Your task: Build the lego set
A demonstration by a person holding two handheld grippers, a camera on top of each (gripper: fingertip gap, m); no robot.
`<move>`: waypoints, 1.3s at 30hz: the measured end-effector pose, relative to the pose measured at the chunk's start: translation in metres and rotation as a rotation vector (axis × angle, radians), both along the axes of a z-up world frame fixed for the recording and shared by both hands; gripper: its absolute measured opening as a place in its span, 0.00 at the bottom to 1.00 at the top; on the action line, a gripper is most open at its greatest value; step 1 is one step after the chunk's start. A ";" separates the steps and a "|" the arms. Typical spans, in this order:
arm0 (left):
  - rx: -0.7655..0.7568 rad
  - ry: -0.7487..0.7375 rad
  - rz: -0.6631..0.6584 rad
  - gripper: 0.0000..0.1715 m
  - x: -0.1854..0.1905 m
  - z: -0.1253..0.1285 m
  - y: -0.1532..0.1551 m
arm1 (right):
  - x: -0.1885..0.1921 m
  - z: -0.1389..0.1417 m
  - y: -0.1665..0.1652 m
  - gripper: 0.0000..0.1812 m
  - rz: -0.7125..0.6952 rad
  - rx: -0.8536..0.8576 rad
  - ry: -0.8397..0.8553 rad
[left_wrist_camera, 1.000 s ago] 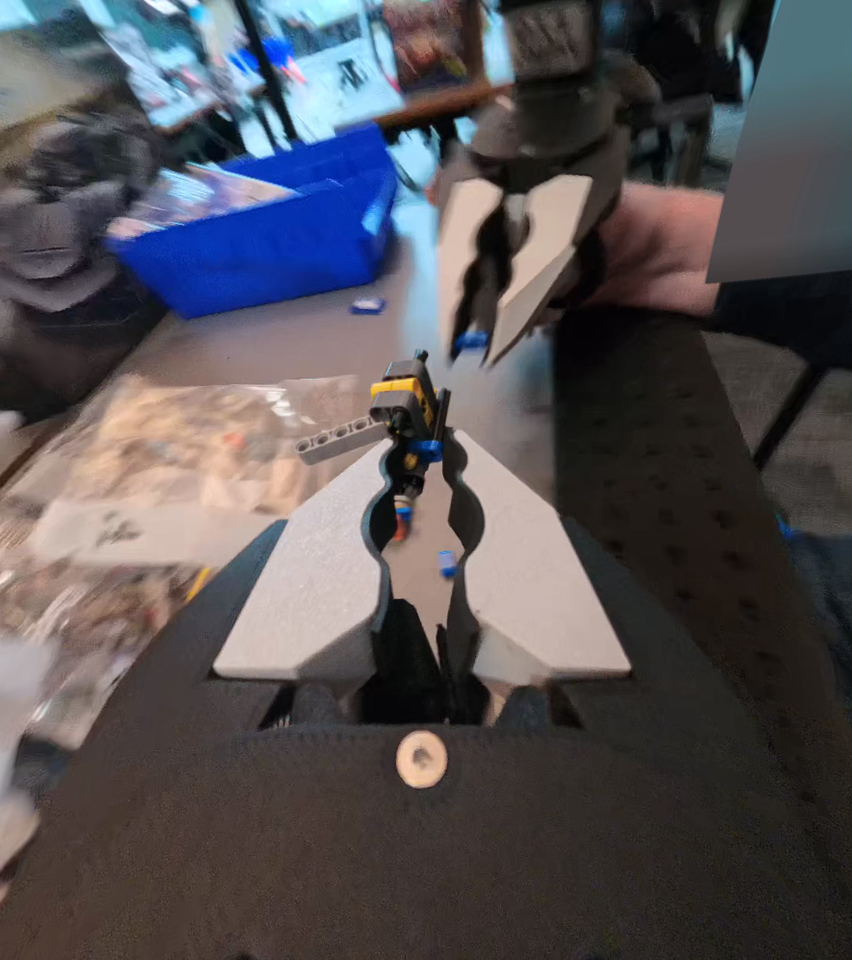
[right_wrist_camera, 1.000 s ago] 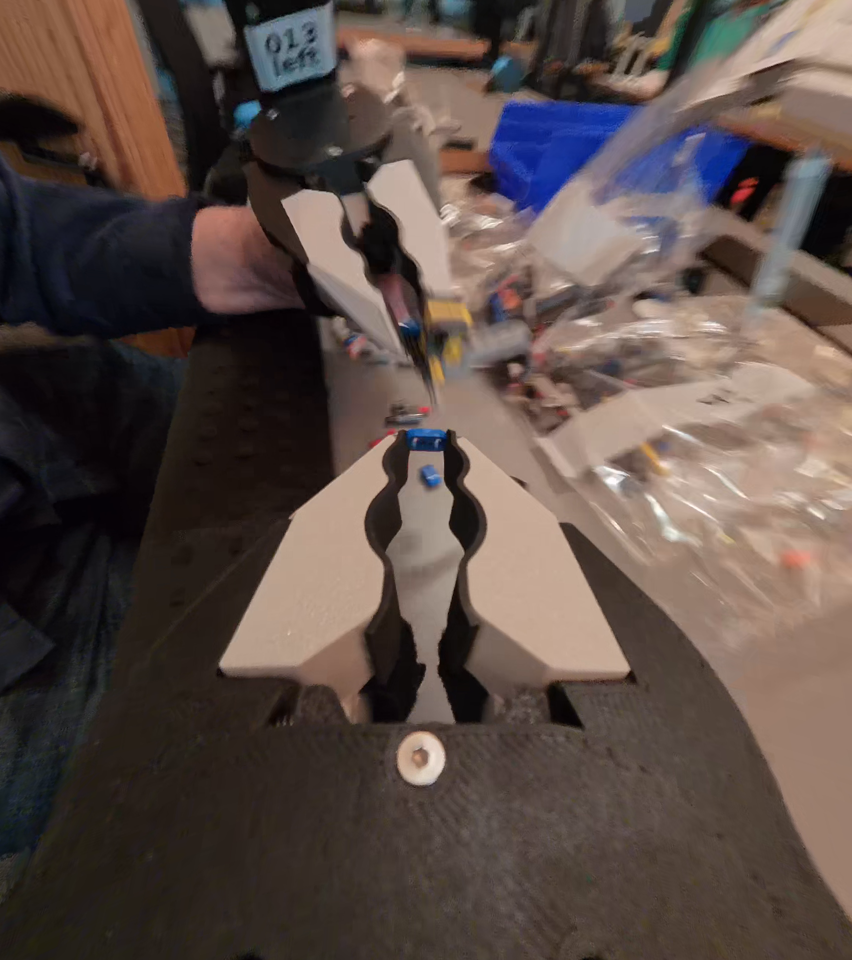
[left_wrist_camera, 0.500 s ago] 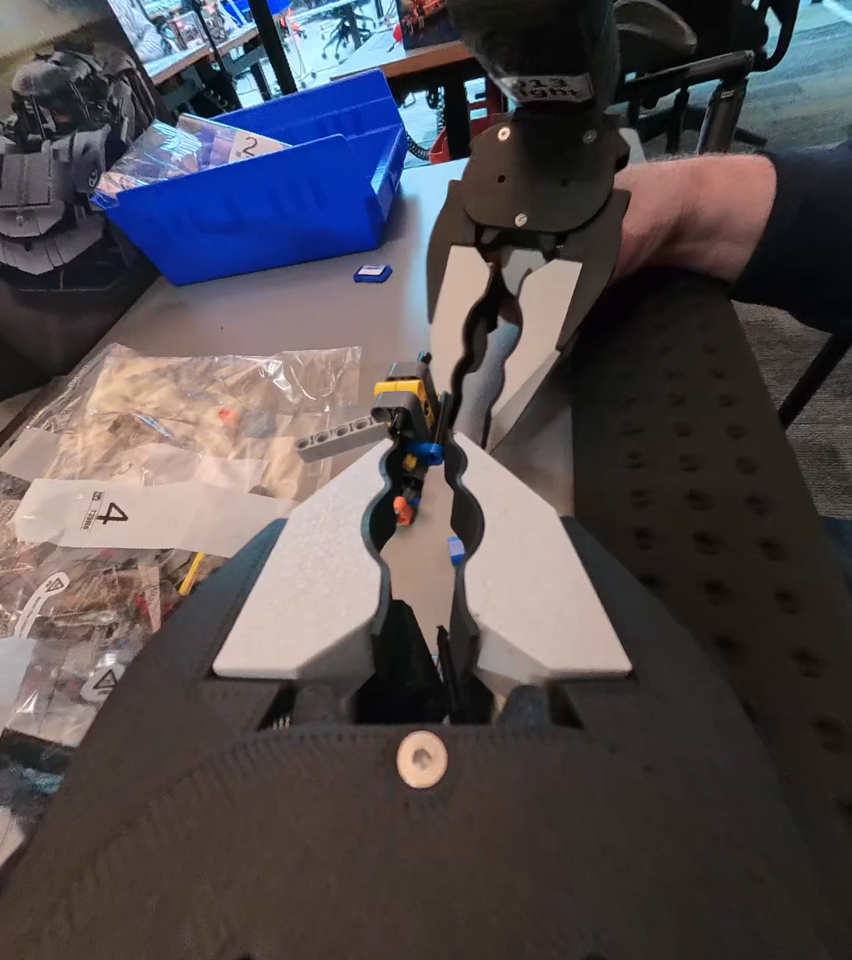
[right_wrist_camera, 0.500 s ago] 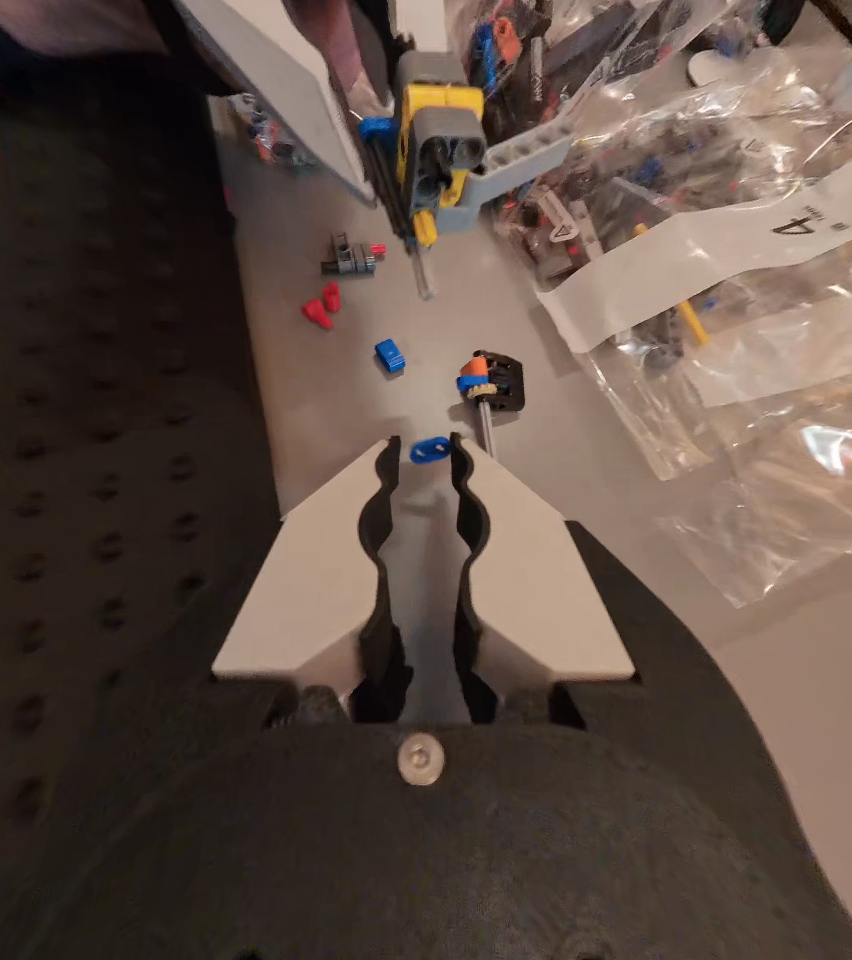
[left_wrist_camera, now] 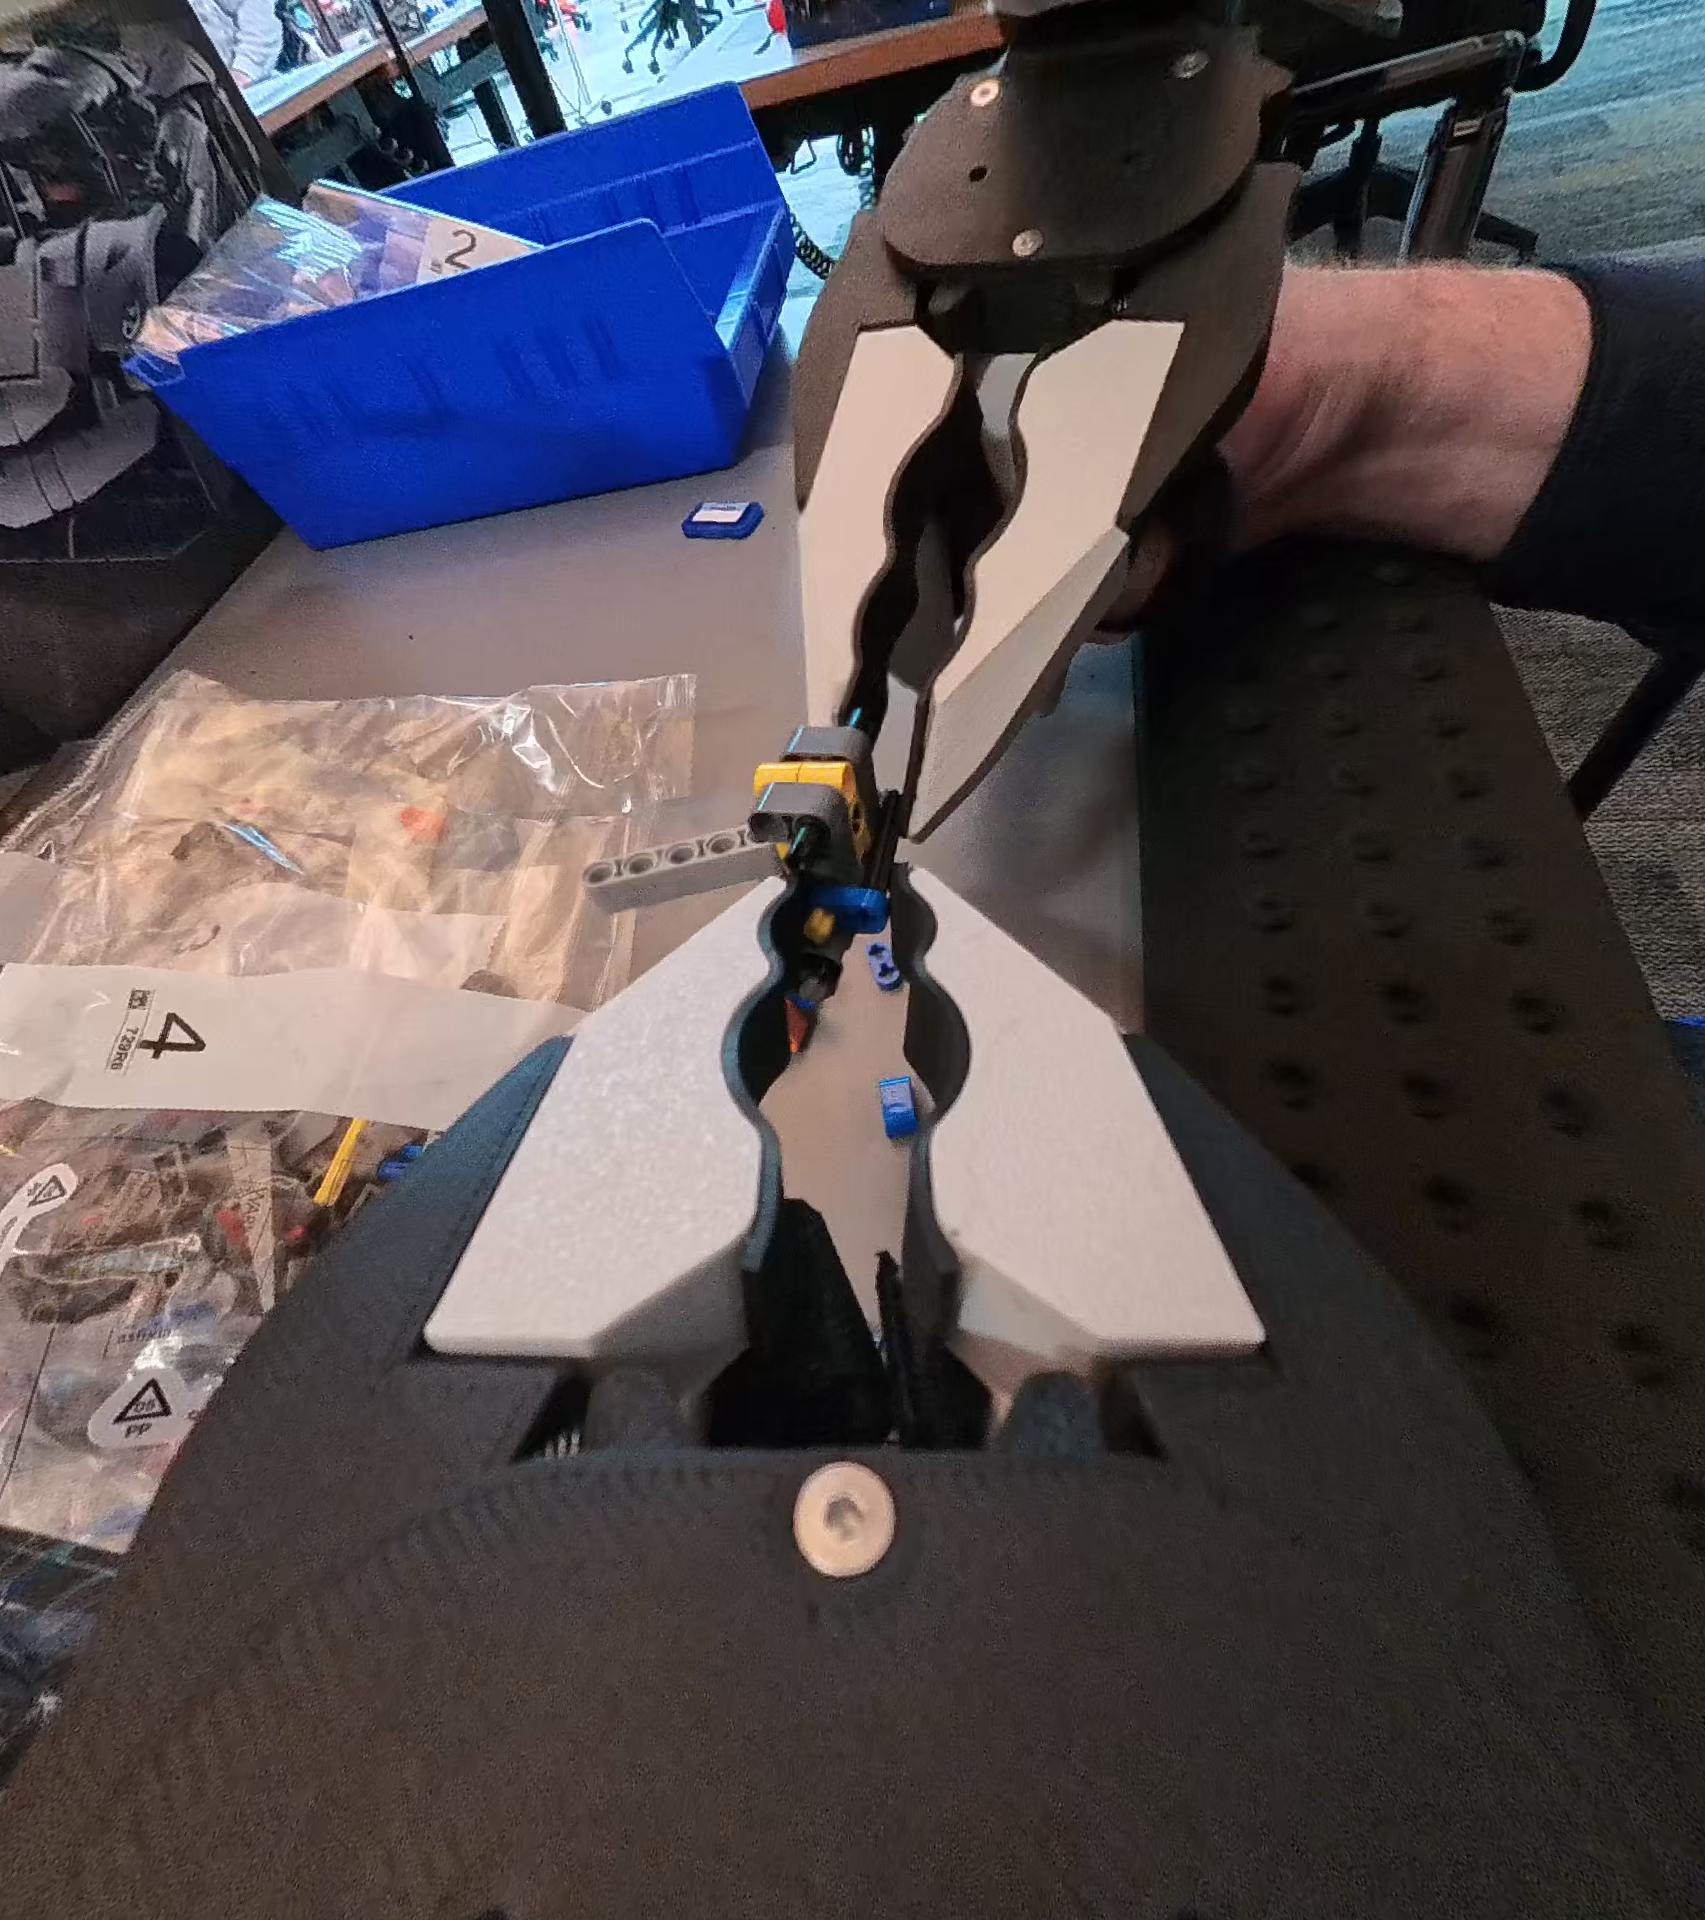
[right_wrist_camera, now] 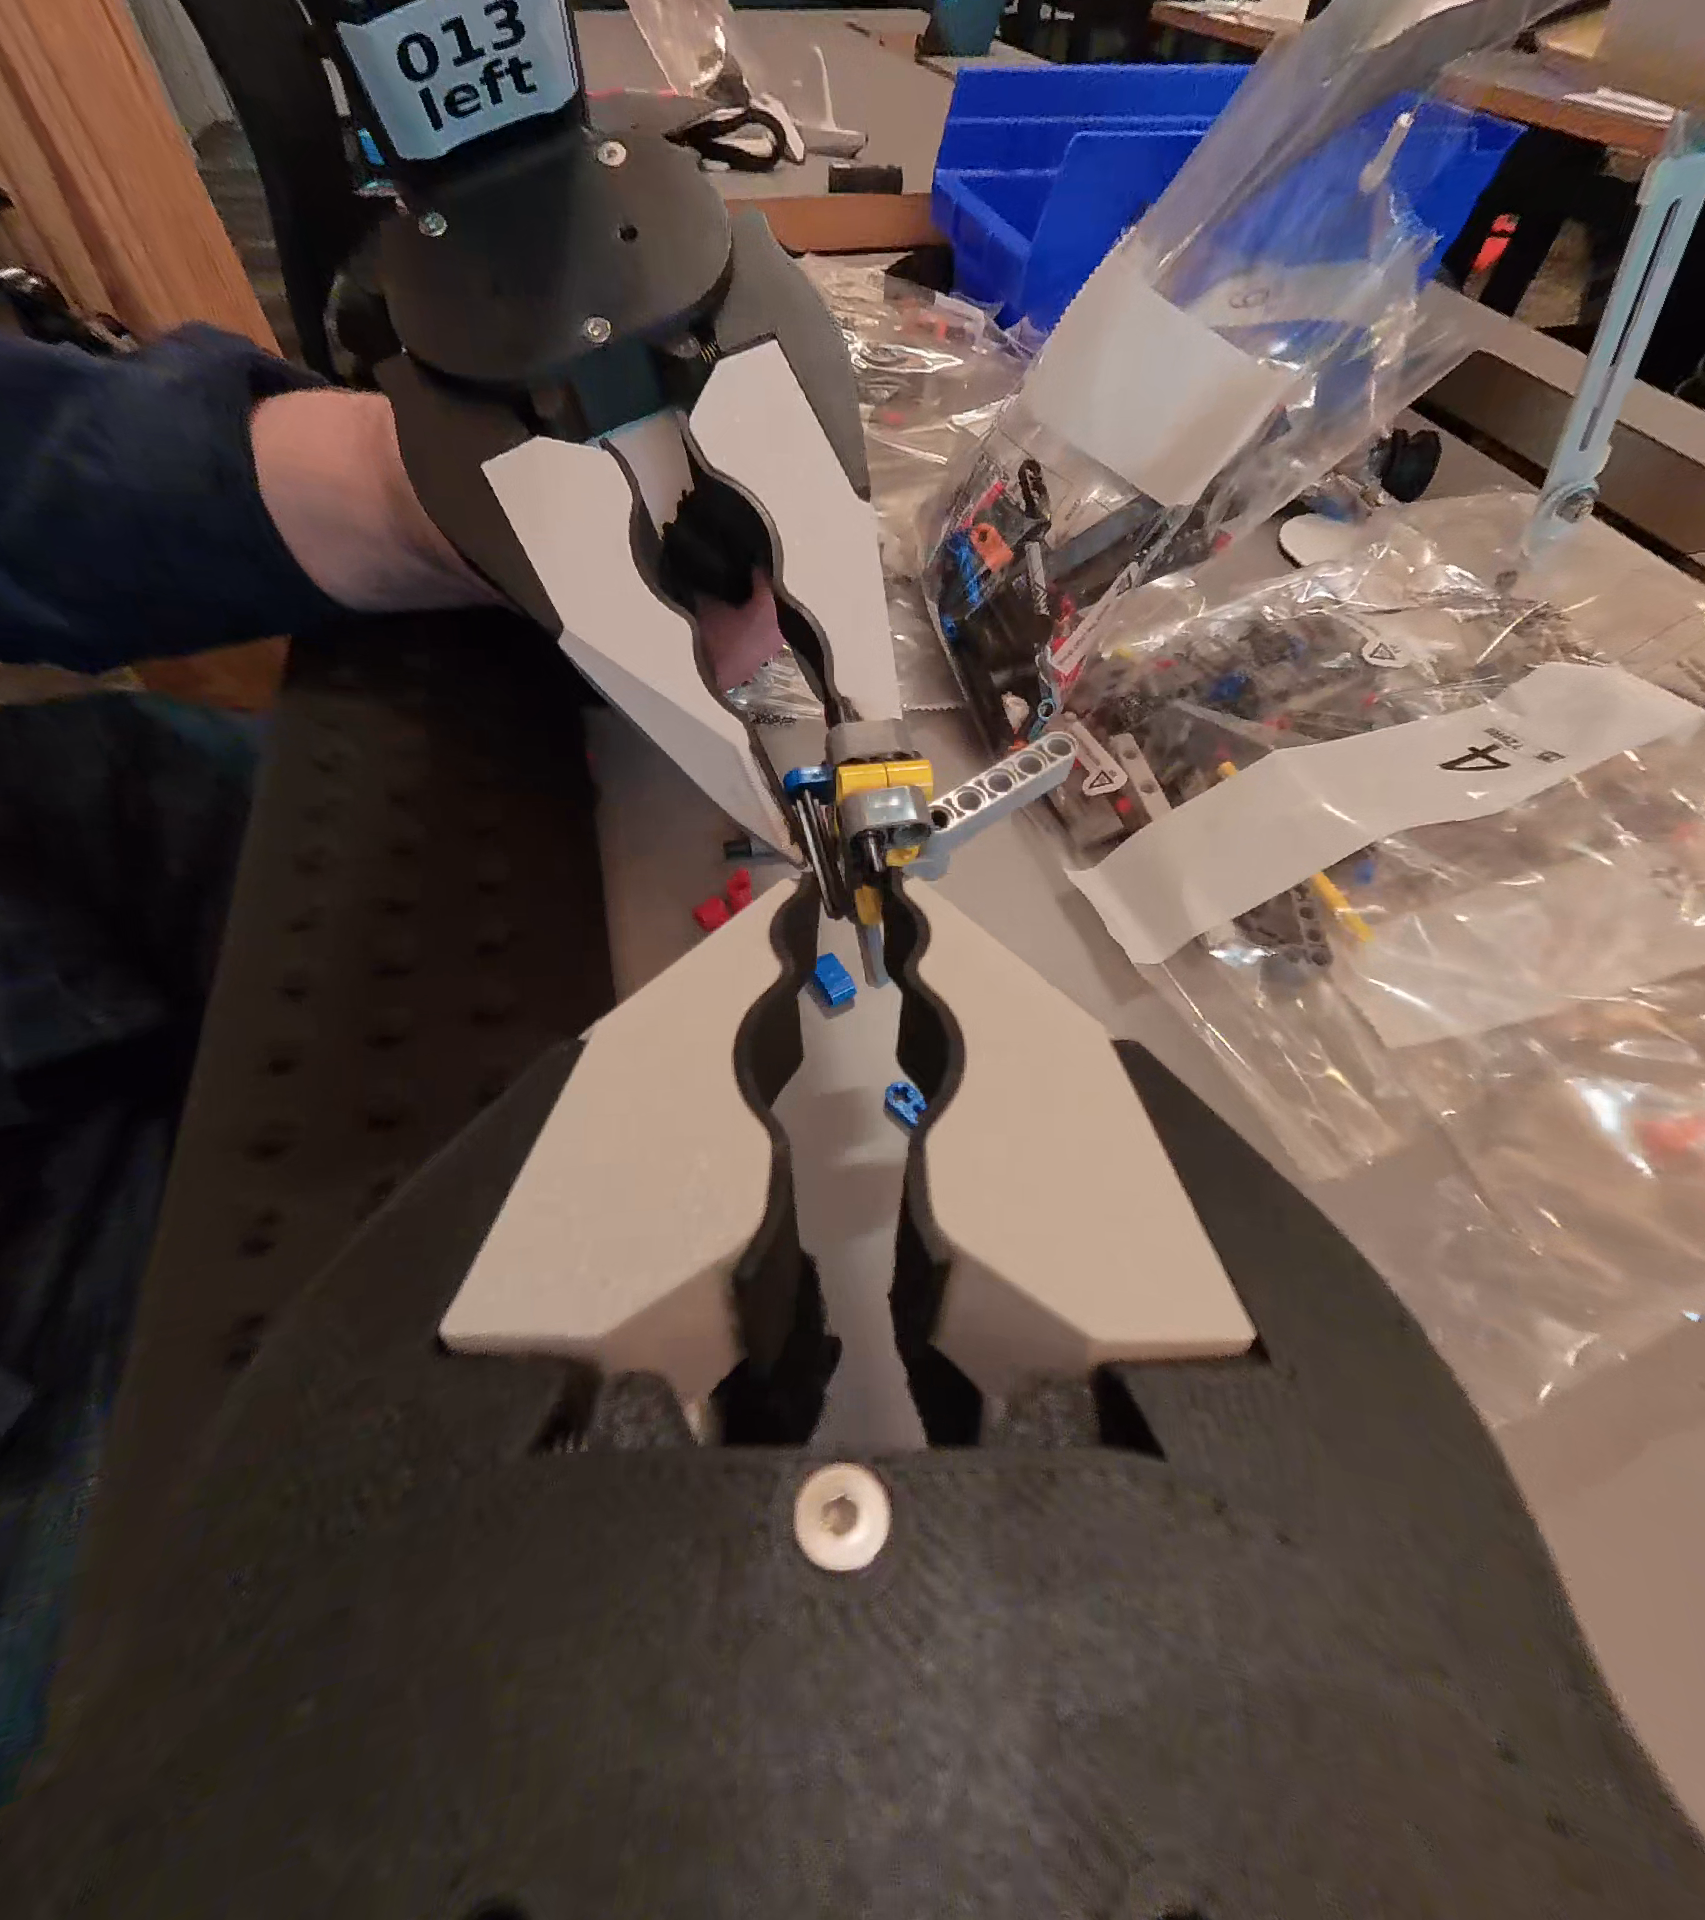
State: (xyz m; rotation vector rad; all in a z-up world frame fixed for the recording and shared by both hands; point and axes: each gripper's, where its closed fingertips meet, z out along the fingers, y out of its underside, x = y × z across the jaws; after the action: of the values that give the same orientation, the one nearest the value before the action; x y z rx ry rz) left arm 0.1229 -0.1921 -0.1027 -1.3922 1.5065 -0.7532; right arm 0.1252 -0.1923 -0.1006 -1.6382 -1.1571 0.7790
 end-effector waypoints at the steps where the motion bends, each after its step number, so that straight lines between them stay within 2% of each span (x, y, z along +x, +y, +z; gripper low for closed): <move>1: -0.001 -0.009 -0.003 0.09 0.000 0.002 -0.001 | 0.000 0.001 -0.001 0.05 0.003 0.000 0.009; 4: -0.001 -0.049 -0.019 0.09 0.001 0.008 -0.003 | 0.003 0.011 -0.004 0.05 0.008 0.035 0.041; 12: -0.035 -0.045 -0.046 0.10 0.001 0.007 -0.007 | 0.004 0.010 -0.008 0.05 0.033 0.043 0.035; 16: -0.096 -0.068 -0.063 0.15 0.001 0.009 -0.009 | 0.005 0.013 -0.010 0.05 0.036 0.061 0.048; 23: -0.140 -0.069 -0.084 0.10 0.002 0.008 -0.013 | 0.003 0.018 -0.013 0.05 0.046 0.100 0.065; 35: -0.073 0.018 -0.105 0.09 -0.002 -0.003 -0.016 | 0.004 0.004 -0.018 0.04 0.084 0.060 -0.004; 37: -0.079 0.025 -0.091 0.09 -0.005 -0.004 -0.013 | 0.006 0.001 -0.017 0.02 0.081 0.050 -0.016; 39: -0.089 0.027 -0.005 0.09 -0.023 -0.004 0.008 | 0.024 0.008 -0.012 0.00 0.035 0.053 0.026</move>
State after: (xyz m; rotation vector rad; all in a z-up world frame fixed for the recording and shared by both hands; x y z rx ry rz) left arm 0.1001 -0.1836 -0.1071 -1.4703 1.5135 -0.8165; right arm 0.1490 -0.2046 -0.0925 -1.5634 -1.1811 0.7828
